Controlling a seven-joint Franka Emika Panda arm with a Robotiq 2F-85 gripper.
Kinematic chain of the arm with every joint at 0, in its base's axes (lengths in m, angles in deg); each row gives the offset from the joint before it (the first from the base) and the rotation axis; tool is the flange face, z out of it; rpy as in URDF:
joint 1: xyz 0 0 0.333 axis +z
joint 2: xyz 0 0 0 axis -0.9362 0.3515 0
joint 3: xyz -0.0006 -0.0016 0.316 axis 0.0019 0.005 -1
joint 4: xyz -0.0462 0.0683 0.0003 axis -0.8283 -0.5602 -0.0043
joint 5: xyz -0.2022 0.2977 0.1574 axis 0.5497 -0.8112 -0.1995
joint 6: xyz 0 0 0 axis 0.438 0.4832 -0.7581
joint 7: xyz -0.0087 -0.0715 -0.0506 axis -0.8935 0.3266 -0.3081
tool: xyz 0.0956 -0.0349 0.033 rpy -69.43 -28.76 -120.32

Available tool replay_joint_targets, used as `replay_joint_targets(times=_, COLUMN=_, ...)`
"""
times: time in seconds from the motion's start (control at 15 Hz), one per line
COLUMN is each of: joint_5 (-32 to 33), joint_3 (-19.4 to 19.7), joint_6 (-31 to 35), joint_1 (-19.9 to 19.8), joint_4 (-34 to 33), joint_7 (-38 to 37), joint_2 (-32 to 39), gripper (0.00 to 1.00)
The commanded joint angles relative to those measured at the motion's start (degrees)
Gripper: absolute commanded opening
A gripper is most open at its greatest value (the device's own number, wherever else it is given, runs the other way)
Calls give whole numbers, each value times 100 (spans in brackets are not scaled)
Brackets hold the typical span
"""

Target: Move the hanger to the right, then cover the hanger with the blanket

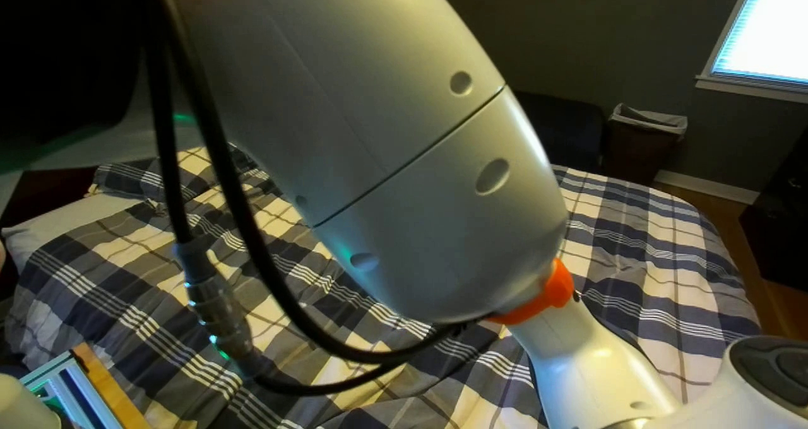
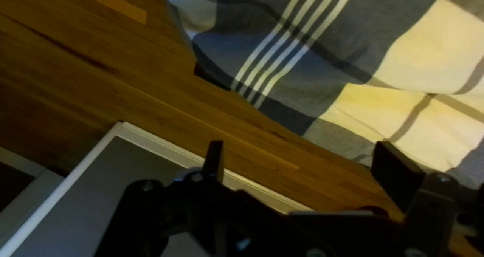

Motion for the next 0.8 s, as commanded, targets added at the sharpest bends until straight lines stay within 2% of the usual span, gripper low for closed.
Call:
replay_joint_targets(times=0.0, joint_5=-129, joint_3=-473, joint_6=-238, joint_1=-212, joint_4=438, joint_7=321, joint_2=-517, gripper=100)
replay_joint_targets(times=0.73, joint_5=-191, joint_3=-939, joint_6=-532, joint_1=-62, joint_4=1116, joint_7=506, joint_2=-1275, gripper=100)
